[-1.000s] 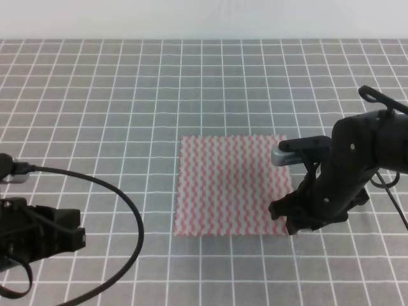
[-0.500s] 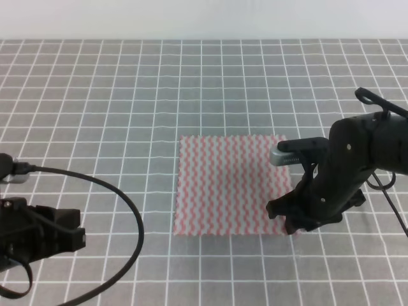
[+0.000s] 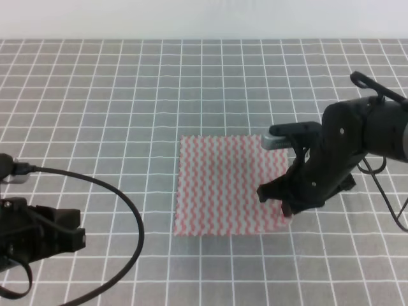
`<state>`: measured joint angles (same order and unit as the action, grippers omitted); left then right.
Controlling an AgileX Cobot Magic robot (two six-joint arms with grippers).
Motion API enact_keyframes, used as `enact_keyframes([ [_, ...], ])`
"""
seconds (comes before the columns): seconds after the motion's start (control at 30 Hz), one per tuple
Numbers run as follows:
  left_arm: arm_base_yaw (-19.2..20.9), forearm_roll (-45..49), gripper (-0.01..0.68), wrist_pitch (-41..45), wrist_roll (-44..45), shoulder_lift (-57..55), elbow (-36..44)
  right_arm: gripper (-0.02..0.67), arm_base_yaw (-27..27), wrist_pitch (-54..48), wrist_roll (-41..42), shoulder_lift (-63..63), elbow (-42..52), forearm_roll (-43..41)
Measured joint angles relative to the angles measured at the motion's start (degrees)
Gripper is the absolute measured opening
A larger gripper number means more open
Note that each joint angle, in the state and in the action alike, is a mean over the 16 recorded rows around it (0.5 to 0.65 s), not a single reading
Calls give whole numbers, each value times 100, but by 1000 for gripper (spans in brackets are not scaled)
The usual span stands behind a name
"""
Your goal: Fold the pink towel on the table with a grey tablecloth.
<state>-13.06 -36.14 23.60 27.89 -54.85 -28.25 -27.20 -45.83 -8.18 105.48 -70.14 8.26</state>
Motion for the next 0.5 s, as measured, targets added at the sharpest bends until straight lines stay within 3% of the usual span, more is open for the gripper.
enact_keyframes([
  [0.23,-68,-40,41,3,546,-2,-5,-15,0,-196,229,-59,-297,-23],
  [0.5,-500,-164,229,44,1652,-313,-203,-16,0,-238,484,-105,-455,-21],
])
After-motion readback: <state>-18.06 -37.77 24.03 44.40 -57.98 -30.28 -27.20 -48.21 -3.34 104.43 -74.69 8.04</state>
